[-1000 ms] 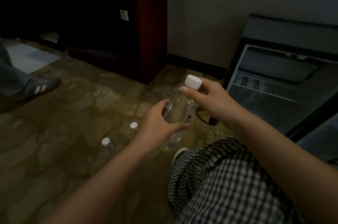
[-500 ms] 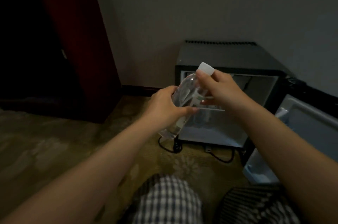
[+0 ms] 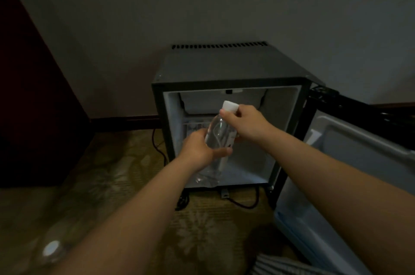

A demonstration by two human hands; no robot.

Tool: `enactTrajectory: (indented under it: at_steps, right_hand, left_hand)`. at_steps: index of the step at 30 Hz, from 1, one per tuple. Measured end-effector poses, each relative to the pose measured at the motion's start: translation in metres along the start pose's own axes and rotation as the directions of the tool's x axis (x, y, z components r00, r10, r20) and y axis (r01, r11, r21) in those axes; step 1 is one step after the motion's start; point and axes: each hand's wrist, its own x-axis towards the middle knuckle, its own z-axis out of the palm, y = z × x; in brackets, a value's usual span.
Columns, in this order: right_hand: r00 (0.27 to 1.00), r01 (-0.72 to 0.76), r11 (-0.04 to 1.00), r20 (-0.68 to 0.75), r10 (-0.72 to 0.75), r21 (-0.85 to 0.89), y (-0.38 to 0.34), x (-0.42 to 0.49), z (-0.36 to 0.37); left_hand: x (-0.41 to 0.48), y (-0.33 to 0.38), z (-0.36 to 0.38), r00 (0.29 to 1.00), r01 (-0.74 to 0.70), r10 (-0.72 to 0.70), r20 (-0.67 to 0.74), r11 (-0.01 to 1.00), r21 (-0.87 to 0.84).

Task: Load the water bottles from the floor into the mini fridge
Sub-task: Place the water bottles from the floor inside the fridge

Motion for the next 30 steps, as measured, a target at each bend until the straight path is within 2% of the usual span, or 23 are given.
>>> enactTrajectory:
  at_steps: [3,7,11,18,21,24,30]
  right_hand:
    - [0.997,-0.071,0.997,0.012,0.071,-0.036,0.022,0.015,-0.002]
    - [0.988,-0.152,0.988,0.014,0.152,-0.005,0.057,0.034,-0.003]
    - [0.987,-0.158,0.987,-0.039,0.158,0.006,0.086,0.05,0.006]
    - [0.988,-0.131,0.989,-0.093,0.125,-0.067,0.127,0.078,0.021]
    - [0.985,-0.163,0.966,-0.093,0.147,-0.199,0.147,0.086,0.029]
    - [0.987,-0.16,0.944,-0.074,0.144,-0.288,0.167,0.099,0.035]
    - [0.987,-0.161,0.907,-0.059,0.15,-0.388,0.208,0.121,0.05]
  left_hand:
    - [0.028,-0.015,0.012,0.998,0.004,-0.009,0.057,0.996,0.091]
    - [0.058,-0.03,0.024,0.988,-0.127,0.106,0.109,0.97,0.206]
    - [0.079,-0.043,0.04,0.982,-0.151,0.122,0.143,0.965,0.214]
    - [0.117,-0.071,0.067,0.971,-0.099,0.048,0.233,0.973,0.21]
    - [0.134,-0.082,0.078,0.948,-0.05,-0.035,0.316,0.966,0.255]
    - [0.151,-0.096,0.087,0.917,0.017,-0.094,0.387,0.98,0.198]
    - [0.181,-0.119,0.122,0.903,0.1,-0.164,0.396,0.979,0.179]
